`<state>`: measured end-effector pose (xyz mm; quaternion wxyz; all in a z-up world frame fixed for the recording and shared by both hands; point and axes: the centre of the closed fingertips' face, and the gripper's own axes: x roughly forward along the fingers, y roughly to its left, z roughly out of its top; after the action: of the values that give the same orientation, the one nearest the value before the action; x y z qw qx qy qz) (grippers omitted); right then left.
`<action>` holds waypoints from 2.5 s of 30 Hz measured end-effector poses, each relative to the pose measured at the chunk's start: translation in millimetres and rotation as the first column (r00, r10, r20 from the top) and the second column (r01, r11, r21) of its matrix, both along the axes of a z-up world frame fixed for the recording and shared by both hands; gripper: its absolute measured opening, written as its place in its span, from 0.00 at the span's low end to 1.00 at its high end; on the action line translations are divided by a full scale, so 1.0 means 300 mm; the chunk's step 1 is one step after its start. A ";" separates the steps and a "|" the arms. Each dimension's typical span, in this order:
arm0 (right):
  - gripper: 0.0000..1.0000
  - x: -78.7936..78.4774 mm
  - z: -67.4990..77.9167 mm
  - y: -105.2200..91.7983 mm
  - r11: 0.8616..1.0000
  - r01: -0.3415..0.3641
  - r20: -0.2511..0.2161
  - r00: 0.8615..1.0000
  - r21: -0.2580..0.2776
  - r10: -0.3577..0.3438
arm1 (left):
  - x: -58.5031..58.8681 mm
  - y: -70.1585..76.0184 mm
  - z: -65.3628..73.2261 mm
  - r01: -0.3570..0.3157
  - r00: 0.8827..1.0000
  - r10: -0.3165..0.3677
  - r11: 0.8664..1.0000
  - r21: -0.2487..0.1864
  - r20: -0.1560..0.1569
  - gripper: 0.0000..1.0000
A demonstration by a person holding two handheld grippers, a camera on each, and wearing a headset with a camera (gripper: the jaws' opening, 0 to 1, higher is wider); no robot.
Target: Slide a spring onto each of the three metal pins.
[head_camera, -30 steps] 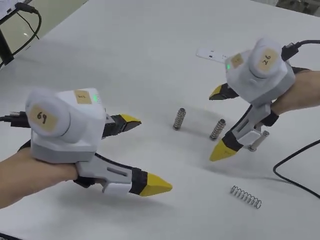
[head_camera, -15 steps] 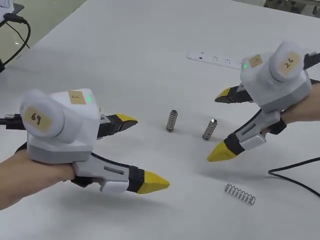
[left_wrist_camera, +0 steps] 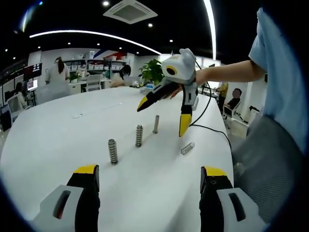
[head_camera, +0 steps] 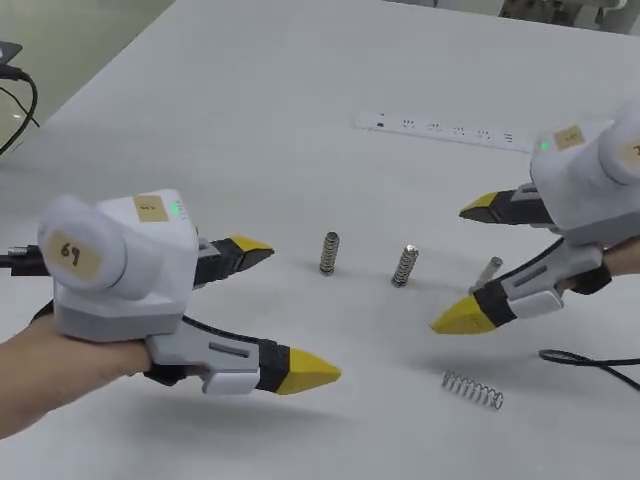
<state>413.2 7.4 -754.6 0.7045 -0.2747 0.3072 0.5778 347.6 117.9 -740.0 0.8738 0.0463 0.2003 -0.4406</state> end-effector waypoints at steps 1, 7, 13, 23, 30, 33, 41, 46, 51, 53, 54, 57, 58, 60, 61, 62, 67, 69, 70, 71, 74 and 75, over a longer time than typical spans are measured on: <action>0.92 -0.003 -0.002 -0.010 1.000 0.010 -0.003 1.000 0.000 -0.010 | 0.001 -0.003 0.001 0.000 1.000 0.000 1.000 -0.001 0.000 0.83; 0.91 -0.018 0.000 -0.069 0.997 0.077 -0.006 0.997 0.030 -0.077 | -0.001 -0.015 -0.001 0.009 1.000 -0.009 1.000 0.003 -0.004 0.83; 0.90 -0.050 0.002 -0.129 0.990 0.131 -0.016 0.991 0.051 -0.130 | -0.004 -0.026 0.001 0.033 0.999 -0.033 0.999 0.017 -0.003 0.83; 0.90 -0.085 0.006 -0.219 0.972 0.220 -0.023 0.976 0.079 -0.219 | -0.007 -0.065 -0.002 0.066 0.998 -0.065 0.998 0.025 -0.006 0.82; 0.89 -0.117 0.004 -0.289 0.960 0.268 -0.031 0.963 0.077 -0.267 | -0.008 -0.071 -0.002 0.079 0.997 -0.079 0.996 0.030 -0.009 0.82; 0.89 -0.133 0.008 -0.315 0.954 0.289 -0.032 0.957 0.081 -0.287 | -0.012 -0.079 -0.002 0.091 0.996 -0.091 0.995 0.034 -0.010 0.82; 0.87 -0.182 0.016 -0.385 0.936 0.341 -0.038 0.940 0.087 -0.339 | -0.017 -0.120 -0.013 0.130 0.991 -0.130 0.991 0.037 -0.016 0.81; 0.86 -0.211 0.019 -0.417 0.925 0.369 -0.041 0.930 0.091 -0.366 | -0.020 -0.144 -0.022 0.166 0.986 -0.165 0.985 0.044 -0.022 0.81; 0.85 -0.234 0.013 -0.442 0.914 0.396 -0.053 0.918 0.091 -0.392 | -0.026 -0.180 -0.038 0.219 0.976 -0.218 0.974 0.057 -0.022 0.78; 0.85 -0.241 0.015 -0.448 0.909 0.405 -0.057 0.914 0.095 -0.401 | -0.031 -0.200 -0.046 0.247 0.969 -0.246 0.967 0.066 -0.023 0.77; 0.84 -0.244 0.016 -0.453 0.907 0.410 -0.058 0.912 0.096 -0.406 | -0.033 -0.212 -0.049 0.265 0.964 -0.264 0.962 0.065 -0.022 0.76; 0.83 -0.248 0.023 -0.460 0.901 0.421 -0.060 0.907 0.104 -0.417 | -0.034 -0.240 -0.061 0.299 0.954 -0.298 0.952 0.070 -0.020 0.74; 0.83 -0.249 0.027 -0.463 0.898 0.426 -0.062 0.905 0.107 -0.422 | -0.034 -0.252 -0.065 0.315 0.949 -0.315 0.946 0.074 -0.016 0.73; 0.83 -0.250 0.028 -0.468 0.894 0.434 -0.063 0.901 0.110 -0.429 | -0.032 -0.269 -0.074 0.327 0.945 -0.327 0.942 0.078 -0.021 0.71; 0.82 -0.252 0.026 -0.473 0.892 0.439 -0.064 0.898 0.105 -0.435 | -0.035 -0.283 -0.078 0.344 0.939 -0.344 0.936 0.077 -0.024 0.70; 0.82 -0.254 0.025 -0.477 0.892 0.441 -0.062 0.897 0.101 -0.437 | -0.037 -0.294 -0.080 0.362 0.932 -0.362 0.929 0.080 -0.015 0.66; 0.81 -0.264 0.025 -0.484 0.879 0.462 -0.074 0.887 0.117 -0.456 | -0.039 -0.355 -0.102 0.411 0.911 -0.411 0.909 0.075 -0.014 0.52; 0.81 -0.268 0.022 -0.486 0.878 0.465 -0.077 0.885 0.115 -0.459 | -0.037 -0.380 -0.109 0.421 0.907 -0.421 0.904 0.075 -0.013 0.49; 0.81 -0.271 0.020 -0.486 0.878 0.465 -0.079 0.885 0.114 -0.458 | -0.039 -0.394 -0.115 0.430 0.903 -0.430 0.900 0.071 -0.019 0.46; 0.81 -0.274 0.019 -0.485 0.878 0.465 -0.082 0.885 0.113 -0.458 | -0.039 -0.402 -0.120 0.435 0.900 -0.435 0.897 0.075 -0.022 0.44; 0.80 -0.272 0.024 -0.479 0.873 0.471 -0.085 0.882 0.126 -0.464 | -0.038 -0.431 -0.129 0.451 0.892 -0.451 0.889 0.073 -0.019 0.39; 0.80 -0.271 0.026 -0.478 0.872 0.472 -0.085 0.881 0.129 -0.465 | -0.035 -0.437 -0.129 0.451 0.892 -0.451 0.890 0.072 -0.017 0.39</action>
<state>332.0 -135.9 -746.7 0.8335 -0.1250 0.3394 0.4176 337.1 -13.2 -778.7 0.7455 0.1237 0.1999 -0.6237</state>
